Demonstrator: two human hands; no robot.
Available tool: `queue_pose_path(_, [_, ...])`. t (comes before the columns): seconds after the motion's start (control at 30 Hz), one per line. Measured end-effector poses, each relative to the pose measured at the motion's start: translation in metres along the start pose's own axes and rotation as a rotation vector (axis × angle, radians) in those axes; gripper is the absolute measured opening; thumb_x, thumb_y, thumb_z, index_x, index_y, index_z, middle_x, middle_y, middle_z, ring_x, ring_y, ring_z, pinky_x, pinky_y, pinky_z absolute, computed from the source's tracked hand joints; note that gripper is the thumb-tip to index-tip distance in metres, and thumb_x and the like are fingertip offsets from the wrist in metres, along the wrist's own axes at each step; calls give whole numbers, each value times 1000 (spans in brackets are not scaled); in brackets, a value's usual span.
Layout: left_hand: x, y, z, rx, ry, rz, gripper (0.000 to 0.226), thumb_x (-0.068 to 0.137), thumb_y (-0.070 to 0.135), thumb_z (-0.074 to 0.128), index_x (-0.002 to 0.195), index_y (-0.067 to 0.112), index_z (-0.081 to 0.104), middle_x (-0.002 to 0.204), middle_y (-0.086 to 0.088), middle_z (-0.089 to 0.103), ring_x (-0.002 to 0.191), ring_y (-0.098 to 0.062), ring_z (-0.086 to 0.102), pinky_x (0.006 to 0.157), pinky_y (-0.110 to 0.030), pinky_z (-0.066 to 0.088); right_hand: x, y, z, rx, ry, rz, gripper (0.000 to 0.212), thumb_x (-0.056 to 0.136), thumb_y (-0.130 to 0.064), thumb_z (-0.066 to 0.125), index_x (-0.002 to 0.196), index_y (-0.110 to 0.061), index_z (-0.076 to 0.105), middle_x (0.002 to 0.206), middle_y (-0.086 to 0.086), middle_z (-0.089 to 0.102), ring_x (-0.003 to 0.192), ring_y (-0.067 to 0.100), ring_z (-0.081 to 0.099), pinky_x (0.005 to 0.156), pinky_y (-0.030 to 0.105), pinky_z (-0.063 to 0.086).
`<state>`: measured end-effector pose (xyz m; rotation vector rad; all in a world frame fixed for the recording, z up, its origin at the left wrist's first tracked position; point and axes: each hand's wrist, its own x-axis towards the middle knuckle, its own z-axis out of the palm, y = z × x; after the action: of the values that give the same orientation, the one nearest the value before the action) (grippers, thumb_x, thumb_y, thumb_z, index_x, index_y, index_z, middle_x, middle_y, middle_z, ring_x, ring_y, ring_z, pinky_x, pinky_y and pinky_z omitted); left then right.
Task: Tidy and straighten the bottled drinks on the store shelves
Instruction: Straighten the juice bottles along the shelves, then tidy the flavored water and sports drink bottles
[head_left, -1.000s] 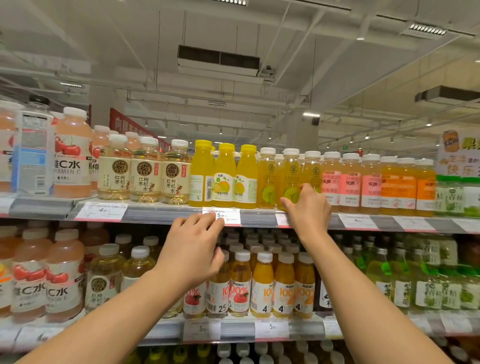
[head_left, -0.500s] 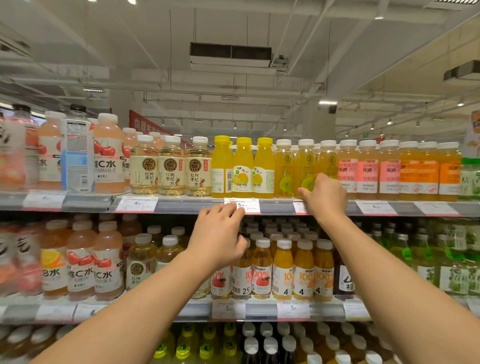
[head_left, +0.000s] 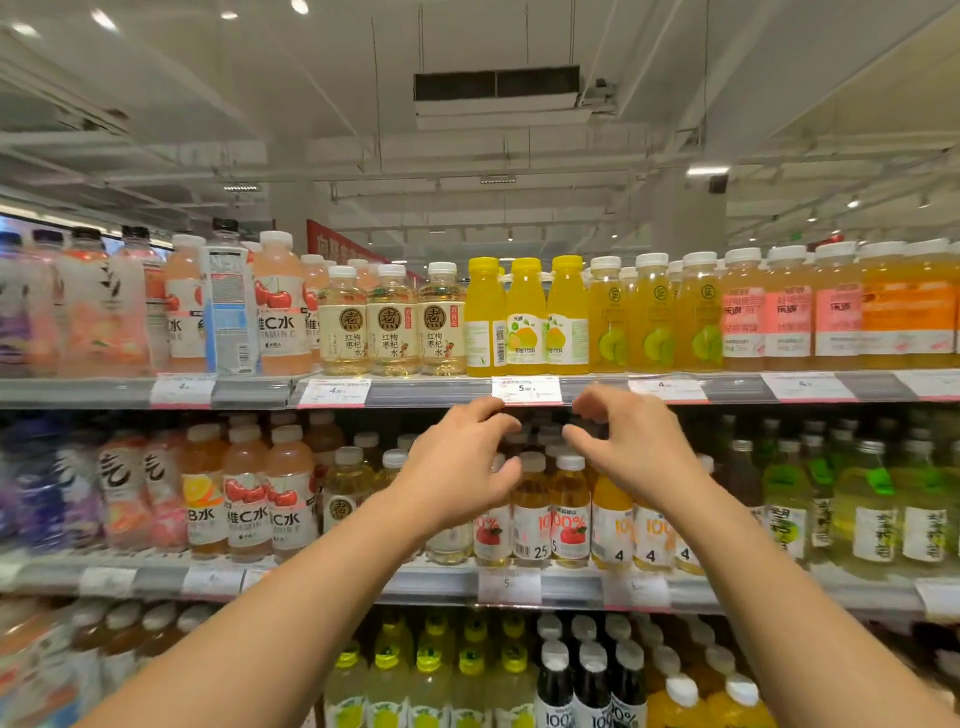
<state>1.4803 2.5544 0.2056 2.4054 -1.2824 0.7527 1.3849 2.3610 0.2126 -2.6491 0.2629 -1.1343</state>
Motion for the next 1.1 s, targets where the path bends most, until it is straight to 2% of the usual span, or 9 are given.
queue_pose_path(0.07, [-19,-3,-9,-37,-5,2,45,97,46,53,138,29,57,148,11,48,128,-10,49,104,-36,49,-17,-12,5,98,-121,-45,35,91,-49,69,119,-28,67,106,-10,74,96,6,68,87,33,60])
queue_pose_path(0.13, [-37,-9,-23,-46,-78,2,39,96,46,53,131,31,61,133,12,60,112,-8,59,96,-36,54,-31,-25,12,168,-246,-91,35,90,-52,70,119,-33,66,103,-15,72,93,0,67,86,29,60])
queue_pose_path(0.2, [-53,-20,-39,-50,-206,8,39,97,45,54,131,29,62,126,10,67,110,-8,62,94,-35,55,-41,-40,22,204,-406,-142,38,88,-57,71,120,-37,65,103,-18,71,93,-2,67,87,29,60])
queue_pose_path(0.33, [-90,-44,-73,-13,-452,25,44,98,48,57,138,31,56,129,9,67,110,-6,63,92,-27,52,-55,-74,44,229,-689,-236,51,84,-67,70,129,-45,59,108,-16,70,98,-1,67,92,31,58])
queue_pose_path(0.53, [-160,-92,-121,-13,-552,-91,49,97,53,56,142,35,50,129,12,66,112,-6,63,99,-36,53,-71,-147,63,287,-739,-293,53,86,-65,68,133,-44,56,113,-17,70,101,0,67,93,29,57])
queue_pose_path(0.67, [-222,-129,-157,-49,-582,-185,50,97,53,57,143,35,50,129,13,66,111,-4,63,100,-34,53,-87,-210,72,286,-805,-322,53,89,-64,67,135,-43,55,114,-17,69,102,-1,66,92,23,55])
queue_pose_path(0.83, [-304,-180,-200,-88,-599,-264,48,96,59,55,140,43,48,128,20,63,112,2,60,100,-32,53,-116,-289,91,326,-841,-311,54,87,-66,68,135,-45,55,115,-19,68,102,-4,65,89,21,55])
queue_pose_path(0.97, [-364,-215,-225,-106,-591,-303,50,94,65,52,139,45,48,123,25,63,110,6,59,98,-31,54,-154,-337,107,398,-873,-243,57,82,-72,67,132,-49,56,116,-20,69,104,-2,67,96,30,56])
queue_pose_path(1.1, [-409,-233,-240,-132,-633,-337,53,97,60,52,145,40,46,130,17,62,114,-1,59,101,-34,51,-195,-366,117,475,-828,-143,47,87,-64,68,129,-45,59,105,-15,75,94,0,71,92,33,57])
